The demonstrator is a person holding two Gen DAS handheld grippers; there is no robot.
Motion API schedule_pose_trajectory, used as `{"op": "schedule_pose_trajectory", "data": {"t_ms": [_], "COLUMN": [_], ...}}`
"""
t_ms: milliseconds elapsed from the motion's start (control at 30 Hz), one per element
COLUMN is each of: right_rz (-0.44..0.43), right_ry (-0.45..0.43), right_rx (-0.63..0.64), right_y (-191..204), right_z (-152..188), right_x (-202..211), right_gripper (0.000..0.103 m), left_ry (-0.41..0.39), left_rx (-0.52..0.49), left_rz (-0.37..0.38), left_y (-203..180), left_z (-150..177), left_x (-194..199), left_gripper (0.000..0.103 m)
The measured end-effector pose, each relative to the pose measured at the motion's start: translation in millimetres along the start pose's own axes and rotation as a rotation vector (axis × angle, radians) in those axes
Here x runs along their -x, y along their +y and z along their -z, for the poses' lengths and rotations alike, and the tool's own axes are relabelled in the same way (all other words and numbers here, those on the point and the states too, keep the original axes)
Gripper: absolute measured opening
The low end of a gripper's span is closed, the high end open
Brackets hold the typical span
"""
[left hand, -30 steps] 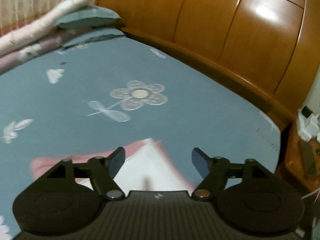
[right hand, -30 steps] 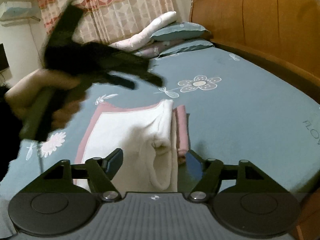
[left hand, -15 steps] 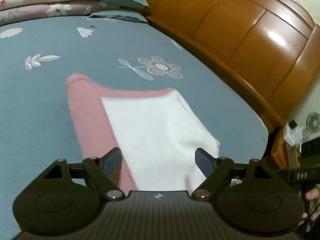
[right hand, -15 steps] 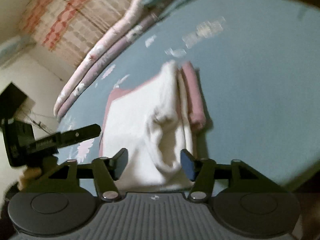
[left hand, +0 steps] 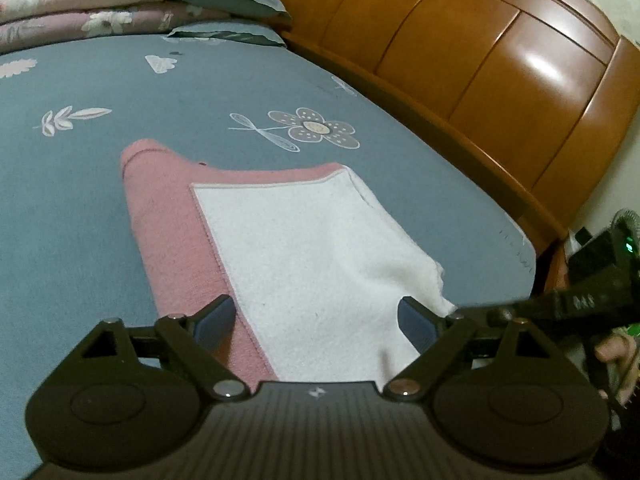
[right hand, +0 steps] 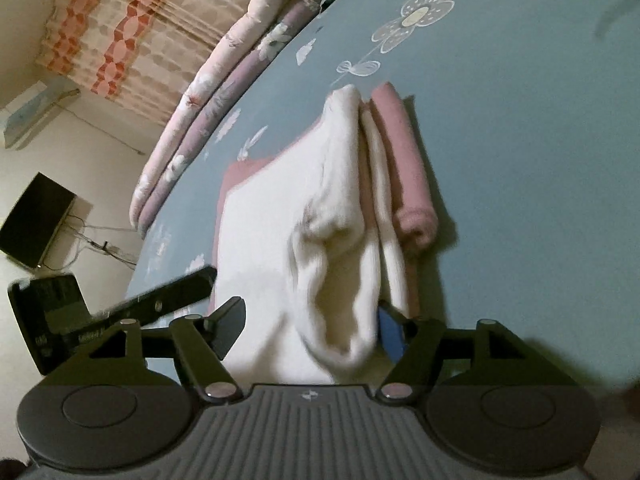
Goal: Fold clothes
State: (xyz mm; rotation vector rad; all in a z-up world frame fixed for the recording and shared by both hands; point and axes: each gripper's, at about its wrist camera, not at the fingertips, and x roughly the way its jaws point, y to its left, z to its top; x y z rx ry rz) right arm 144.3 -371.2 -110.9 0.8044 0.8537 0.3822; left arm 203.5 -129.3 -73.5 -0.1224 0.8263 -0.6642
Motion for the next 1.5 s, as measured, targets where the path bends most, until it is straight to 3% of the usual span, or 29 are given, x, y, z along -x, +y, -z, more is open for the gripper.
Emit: {"op": "schedule_pose_trajectory", "data": {"t_ms": [300, 400, 567, 667, 733, 900, 1100, 1233, 1333, 1500], "right_rz": [-0.092, -0.083, -0.020, -0.056, -0.056, -0.006, 0.051, 0.088, 0.033, 0.058], "right_ry": [0.047, 0.061, 0.039, 0.014, -0.009, -0.038, -0.036, -0.035, -0.045, -0.077], "right_rx": [-0.050, -0.032, 0.001, -0.052, -0.081, -0.058, -0.069, -0.076, -0.144, -0.098], "right_y": [-12, -12, -11, -24, -30, -21, -21, -22, -35, -25], "right_z": [-50, -59, -52, -44, -38, -31, -26, -22, -15, -4], "right_x": [-42, -52, -41, -34, -31, -21, -14, -9, -6, 10], "right_gripper": [0.075, 0.074, 0.057, 0.050, 0.035, 0.025, 0.024, 0.025, 0.025, 0.023], "left_ry": [0.003, 0.002, -0.002, -0.001, 0.003, -0.004, -0.027, 0.035, 0.046, 0.064], "left_rx": [0.007, 0.027, 0.047, 0.055, 0.067, 0.063, -0.015, -0.032, -0.061, -0.084], "left_rz": [0.001, 0.003, -0.006, -0.019, -0.029, -0.027, -0.016, -0.003, -0.010, -0.007], "left_y": [5, 8, 14, 18, 20, 15, -3, -3, -3, -12], "left_z": [-5, -6, -5, -3, -4, -12, -23, -23, -22, -30], "left_x": [-1, 1, 5, 5, 6, 10, 5, -26, -41, -52], "left_gripper": [0.090, 0.090, 0.090, 0.090, 0.090, 0.090, 0.090, 0.090, 0.092, 0.094]}}
